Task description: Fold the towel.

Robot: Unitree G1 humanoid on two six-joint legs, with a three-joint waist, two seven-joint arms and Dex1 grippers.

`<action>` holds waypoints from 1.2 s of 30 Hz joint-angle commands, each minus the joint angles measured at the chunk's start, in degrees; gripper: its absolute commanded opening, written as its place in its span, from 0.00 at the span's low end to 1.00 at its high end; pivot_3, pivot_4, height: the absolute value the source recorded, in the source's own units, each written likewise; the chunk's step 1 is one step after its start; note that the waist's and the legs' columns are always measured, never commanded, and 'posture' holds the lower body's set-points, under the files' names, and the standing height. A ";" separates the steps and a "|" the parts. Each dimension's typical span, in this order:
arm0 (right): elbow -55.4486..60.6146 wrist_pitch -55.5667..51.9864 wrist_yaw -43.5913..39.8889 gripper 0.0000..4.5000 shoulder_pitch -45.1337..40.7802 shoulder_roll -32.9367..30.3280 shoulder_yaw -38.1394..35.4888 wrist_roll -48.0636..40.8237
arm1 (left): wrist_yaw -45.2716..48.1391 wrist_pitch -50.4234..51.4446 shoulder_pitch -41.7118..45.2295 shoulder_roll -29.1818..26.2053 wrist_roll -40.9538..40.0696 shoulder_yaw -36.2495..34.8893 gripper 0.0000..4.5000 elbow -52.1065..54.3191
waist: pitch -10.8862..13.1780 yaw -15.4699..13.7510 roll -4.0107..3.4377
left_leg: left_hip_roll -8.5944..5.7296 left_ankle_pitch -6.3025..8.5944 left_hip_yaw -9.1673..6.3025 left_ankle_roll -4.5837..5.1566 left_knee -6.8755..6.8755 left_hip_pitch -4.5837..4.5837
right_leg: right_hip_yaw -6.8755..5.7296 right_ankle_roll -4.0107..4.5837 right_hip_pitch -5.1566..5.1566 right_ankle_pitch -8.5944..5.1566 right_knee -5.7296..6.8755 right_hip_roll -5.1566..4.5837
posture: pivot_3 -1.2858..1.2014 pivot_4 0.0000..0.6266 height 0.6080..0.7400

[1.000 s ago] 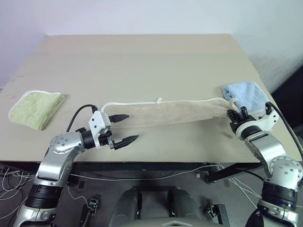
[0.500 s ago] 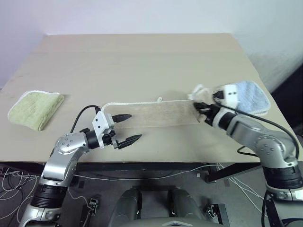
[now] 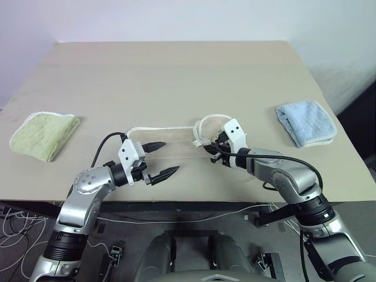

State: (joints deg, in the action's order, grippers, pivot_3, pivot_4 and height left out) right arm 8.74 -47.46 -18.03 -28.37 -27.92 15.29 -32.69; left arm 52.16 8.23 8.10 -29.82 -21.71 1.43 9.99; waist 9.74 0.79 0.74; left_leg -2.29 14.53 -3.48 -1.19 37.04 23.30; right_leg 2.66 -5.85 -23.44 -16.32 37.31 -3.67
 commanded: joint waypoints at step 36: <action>-29.08 28.73 -17.57 0.01 -10.38 6.95 -9.30 17.33 | -6.18 2.86 -4.89 2.70 -3.33 -2.95 1.00 4.29 | 0.01 0.19 -0.01 | -0.01 0.00 0.01 -0.01 -0.06 0.02 | -0.02 0.00 -0.04 0.01 -0.05 0.02 | 0.52 0.24 1.00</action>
State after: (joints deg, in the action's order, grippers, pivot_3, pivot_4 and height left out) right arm -18.75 -22.46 -34.49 -37.40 -21.61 5.50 -16.79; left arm 46.49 11.04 3.86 -26.93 -24.31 -0.06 11.49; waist 9.74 0.98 0.73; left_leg -2.30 14.53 -3.46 -1.20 36.97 23.32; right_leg 2.64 -5.85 -23.48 -16.31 37.26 -3.67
